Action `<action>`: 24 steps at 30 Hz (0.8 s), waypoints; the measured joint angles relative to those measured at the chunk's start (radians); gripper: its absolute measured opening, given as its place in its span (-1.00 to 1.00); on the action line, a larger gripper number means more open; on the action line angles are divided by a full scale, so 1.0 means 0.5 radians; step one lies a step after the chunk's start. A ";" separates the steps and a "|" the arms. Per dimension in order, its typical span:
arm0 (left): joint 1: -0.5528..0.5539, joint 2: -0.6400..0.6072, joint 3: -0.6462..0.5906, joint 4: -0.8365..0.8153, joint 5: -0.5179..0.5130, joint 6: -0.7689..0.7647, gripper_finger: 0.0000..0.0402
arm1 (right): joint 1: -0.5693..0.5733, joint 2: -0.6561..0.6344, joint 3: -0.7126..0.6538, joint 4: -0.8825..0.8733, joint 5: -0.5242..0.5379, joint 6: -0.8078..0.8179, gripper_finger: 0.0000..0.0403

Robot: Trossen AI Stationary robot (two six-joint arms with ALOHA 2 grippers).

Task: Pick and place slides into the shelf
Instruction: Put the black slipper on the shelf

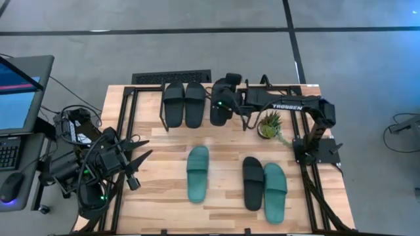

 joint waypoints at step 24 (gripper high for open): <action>0.000 -0.001 0.002 0.000 -0.055 -0.032 -0.39 | -0.066 0.215 0.000 0.202 -0.144 -0.153 -0.99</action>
